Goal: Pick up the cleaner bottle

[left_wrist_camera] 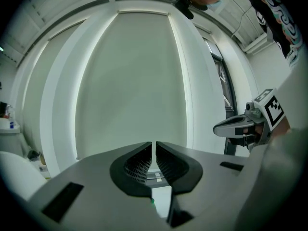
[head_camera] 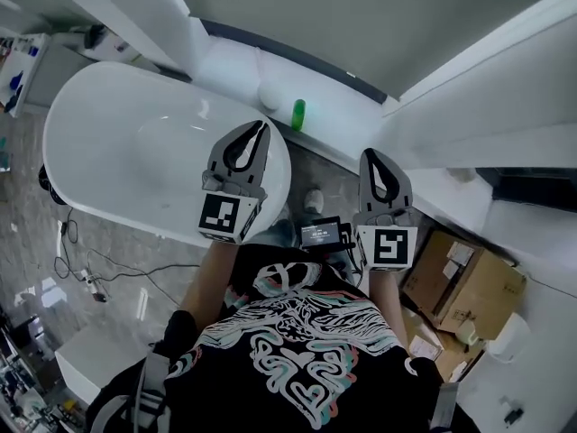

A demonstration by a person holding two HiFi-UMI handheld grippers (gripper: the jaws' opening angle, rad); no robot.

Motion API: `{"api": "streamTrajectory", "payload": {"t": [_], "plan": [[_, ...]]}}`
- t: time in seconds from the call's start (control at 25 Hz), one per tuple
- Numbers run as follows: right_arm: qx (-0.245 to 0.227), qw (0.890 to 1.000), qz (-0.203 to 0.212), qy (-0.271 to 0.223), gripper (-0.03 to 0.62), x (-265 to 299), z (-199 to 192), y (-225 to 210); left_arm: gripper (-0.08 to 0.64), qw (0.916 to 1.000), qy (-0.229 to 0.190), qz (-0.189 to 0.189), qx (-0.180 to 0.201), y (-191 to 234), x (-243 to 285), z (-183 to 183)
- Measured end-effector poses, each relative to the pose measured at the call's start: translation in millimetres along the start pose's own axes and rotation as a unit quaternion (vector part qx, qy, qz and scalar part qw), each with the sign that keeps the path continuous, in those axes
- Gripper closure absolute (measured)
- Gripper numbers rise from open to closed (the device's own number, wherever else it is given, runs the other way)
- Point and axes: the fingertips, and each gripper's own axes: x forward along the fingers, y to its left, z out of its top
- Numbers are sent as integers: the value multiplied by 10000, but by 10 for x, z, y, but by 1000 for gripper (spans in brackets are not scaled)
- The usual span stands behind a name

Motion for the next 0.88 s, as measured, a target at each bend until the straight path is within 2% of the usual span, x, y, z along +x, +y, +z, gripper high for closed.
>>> {"api": "streamTrajectory", "payload": {"t": [0.16,0.32,0.44,0.56,0.76,0.88], "plan": [[58,9993,-19,-374,563,179,156,-105,522,10000,18,73,34,23,153,-37],[-86,9999,140,38,563,360,-157,-203,522,9996,212,168,58,51,345,-259],[149,9996,231,-115,563,506,-201,-235,522,9991,341,259,64,58,472,-430],[187,9991,361,-82,563,651,-344,-250,522,9983,466,338,81,110,605,-612],[138,9994,294,-123,563,879,-566,-266,522,9956,723,565,175,235,762,-946],[260,9974,666,-112,563,933,-719,-235,522,9947,796,601,239,206,829,-1074]]}}
